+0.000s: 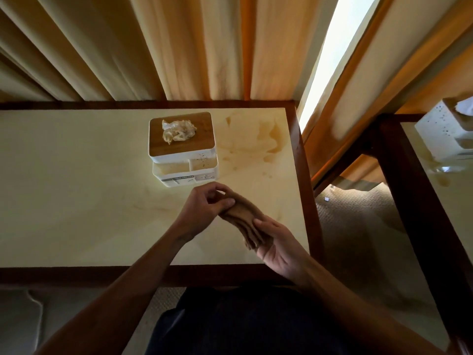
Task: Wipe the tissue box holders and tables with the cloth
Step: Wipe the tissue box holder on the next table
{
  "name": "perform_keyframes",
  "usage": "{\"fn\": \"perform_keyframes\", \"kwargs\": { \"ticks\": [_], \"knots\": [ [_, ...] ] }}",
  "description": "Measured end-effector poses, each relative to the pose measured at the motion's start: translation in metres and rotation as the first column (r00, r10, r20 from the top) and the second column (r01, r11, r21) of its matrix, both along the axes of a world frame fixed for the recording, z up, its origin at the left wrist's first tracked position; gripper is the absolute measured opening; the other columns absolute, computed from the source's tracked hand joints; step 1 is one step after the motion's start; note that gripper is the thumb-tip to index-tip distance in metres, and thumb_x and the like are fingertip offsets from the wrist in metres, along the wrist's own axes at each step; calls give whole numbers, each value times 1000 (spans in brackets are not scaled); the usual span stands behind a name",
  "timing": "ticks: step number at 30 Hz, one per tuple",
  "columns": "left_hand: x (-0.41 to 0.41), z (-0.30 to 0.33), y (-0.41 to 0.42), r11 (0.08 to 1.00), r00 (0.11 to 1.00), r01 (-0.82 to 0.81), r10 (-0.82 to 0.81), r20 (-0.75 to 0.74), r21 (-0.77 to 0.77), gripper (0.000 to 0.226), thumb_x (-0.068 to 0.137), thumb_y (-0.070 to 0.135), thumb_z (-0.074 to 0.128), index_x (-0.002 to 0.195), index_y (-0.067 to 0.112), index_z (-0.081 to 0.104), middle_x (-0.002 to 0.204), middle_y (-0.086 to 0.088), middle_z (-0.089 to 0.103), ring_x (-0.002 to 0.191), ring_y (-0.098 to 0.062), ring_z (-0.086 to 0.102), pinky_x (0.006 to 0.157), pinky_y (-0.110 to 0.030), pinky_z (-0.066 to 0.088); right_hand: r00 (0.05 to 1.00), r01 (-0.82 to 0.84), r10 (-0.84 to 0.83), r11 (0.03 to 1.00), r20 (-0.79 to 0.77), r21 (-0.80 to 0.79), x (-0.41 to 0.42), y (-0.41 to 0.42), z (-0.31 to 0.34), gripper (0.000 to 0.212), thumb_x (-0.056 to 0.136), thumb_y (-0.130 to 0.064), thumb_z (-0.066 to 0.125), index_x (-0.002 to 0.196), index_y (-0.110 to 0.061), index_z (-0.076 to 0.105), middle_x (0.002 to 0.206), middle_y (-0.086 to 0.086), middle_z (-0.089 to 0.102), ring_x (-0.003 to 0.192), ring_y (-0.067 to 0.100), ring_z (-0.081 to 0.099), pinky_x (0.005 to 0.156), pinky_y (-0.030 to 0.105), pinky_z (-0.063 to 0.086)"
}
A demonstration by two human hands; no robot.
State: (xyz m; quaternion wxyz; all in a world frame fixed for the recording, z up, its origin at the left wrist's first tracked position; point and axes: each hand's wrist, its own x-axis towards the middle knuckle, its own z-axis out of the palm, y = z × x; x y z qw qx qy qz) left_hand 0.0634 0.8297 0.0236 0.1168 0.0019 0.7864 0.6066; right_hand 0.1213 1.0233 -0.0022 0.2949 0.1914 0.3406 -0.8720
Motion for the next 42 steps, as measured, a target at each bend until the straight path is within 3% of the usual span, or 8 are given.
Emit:
{"fn": "perform_keyframes", "kwargs": {
  "ticks": [5, 13, 19, 22, 25, 28, 33, 42],
  "knots": [
    [-5, 7, -15, 994, 993, -106, 104, 49, 36, 15, 81, 1, 75, 91, 12, 73, 75, -7, 73, 69, -9, 65, 63, -21, 52, 989, -78, 84, 995, 119, -58, 2, -23, 7, 54, 93, -22, 61, 139, 1, 48, 137, 26, 57, 127, 34, 58, 100, 73, 38],
    [-24, 20, -51, 978, 984, -179, 178, -20, -106, 19, 83, 20, 77, 101, 18, 71, 81, -4, 74, 74, -15, 70, 63, -29, 59, 993, 61, -59, 998, 102, -18, -23, -66, 44, 44, 88, -14, 64, 130, -1, 58, 118, 20, 68, 106, 31, 67, 91, 54, 55],
    [-71, 60, -93, 913, 894, -307, 179, -411, -270, 18, 87, 18, 73, 104, 15, 71, 86, 7, 71, 71, 5, 64, 66, -8, 48, 955, 239, -243, 970, 170, 43, -58, -89, 85, 28, 97, 4, 48, 125, 6, 53, 116, 30, 62, 102, 39, 64, 73, 44, 59],
    [-100, 81, -112, 877, 855, -291, 58, -516, -383, 25, 88, 20, 71, 112, 12, 68, 93, 3, 70, 81, -6, 62, 76, -30, 57, 929, 320, -329, 944, 173, 80, -77, -99, 99, 27, 98, 4, 47, 124, 5, 51, 124, 32, 57, 115, 44, 60, 68, 46, 59],
    [-133, 85, -125, 809, 944, 36, -220, -246, -587, 77, 78, 47, 76, 142, 21, 42, 132, -2, 59, 112, -18, 55, 93, -43, 50, 927, 315, -339, 936, 163, 158, -91, -114, 109, 23, 92, 8, 49, 114, 4, 56, 121, 28, 60, 115, 44, 58, 70, 50, 55],
    [-164, 74, -136, 573, 883, 326, -469, 25, -752, 130, 54, 70, 77, 154, 37, 2, 163, -3, 16, 149, -30, 16, 115, -61, 23, 921, 272, -325, 931, 213, 244, -102, -130, 114, 18, 90, 9, 54, 106, 3, 59, 127, 33, 58, 120, 45, 56, 79, 53, 54],
    [-183, 56, -142, 305, 781, 473, -580, 233, -826, 146, 47, 75, 79, 144, 48, -26, 165, -8, -1, 151, -31, -2, 114, -66, 2, 910, 243, -329, 917, 252, 317, -121, -148, 113, 10, 94, 8, 49, 97, 1, 56, 122, 33, 57, 117, 41, 57, 95, 56, 51],
    [-168, 32, -153, 418, 805, 293, -593, -14, -860, 141, 51, 69, 84, 153, 33, -7, 142, -12, 45, 122, -29, 49, 99, -43, 45, 926, 187, -251, 954, 283, 234, -147, -172, 107, 32, 94, -8, 59, 125, -7, 55, 115, 25, 63, 87, 36, 70, 60, 42, 61]
  ]
}}
